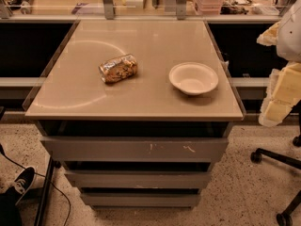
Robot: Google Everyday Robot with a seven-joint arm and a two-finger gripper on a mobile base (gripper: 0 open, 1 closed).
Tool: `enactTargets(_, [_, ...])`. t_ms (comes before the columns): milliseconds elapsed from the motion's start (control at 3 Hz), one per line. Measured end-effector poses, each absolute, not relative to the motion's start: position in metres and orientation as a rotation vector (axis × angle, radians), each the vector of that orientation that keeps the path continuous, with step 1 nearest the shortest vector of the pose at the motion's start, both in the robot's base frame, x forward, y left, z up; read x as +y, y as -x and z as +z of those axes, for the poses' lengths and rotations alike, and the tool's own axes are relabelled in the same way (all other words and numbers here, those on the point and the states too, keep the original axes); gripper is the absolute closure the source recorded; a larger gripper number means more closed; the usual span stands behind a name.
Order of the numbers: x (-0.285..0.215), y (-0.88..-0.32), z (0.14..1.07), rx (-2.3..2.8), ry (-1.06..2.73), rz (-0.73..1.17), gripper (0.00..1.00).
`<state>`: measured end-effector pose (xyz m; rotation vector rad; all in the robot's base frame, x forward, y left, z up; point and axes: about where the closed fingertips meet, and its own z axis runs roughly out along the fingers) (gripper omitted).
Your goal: Open top drawer
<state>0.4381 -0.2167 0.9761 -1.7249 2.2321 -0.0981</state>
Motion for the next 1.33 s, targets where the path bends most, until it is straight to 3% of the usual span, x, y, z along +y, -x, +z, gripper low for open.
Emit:
enactTargets(667, [-0.217,-0.428,0.972,2.218,1.701,-0.076,0.0])
enactTargets(1333, [-0.22,-0.351,0.915,2.15,1.528,0.096,0.0])
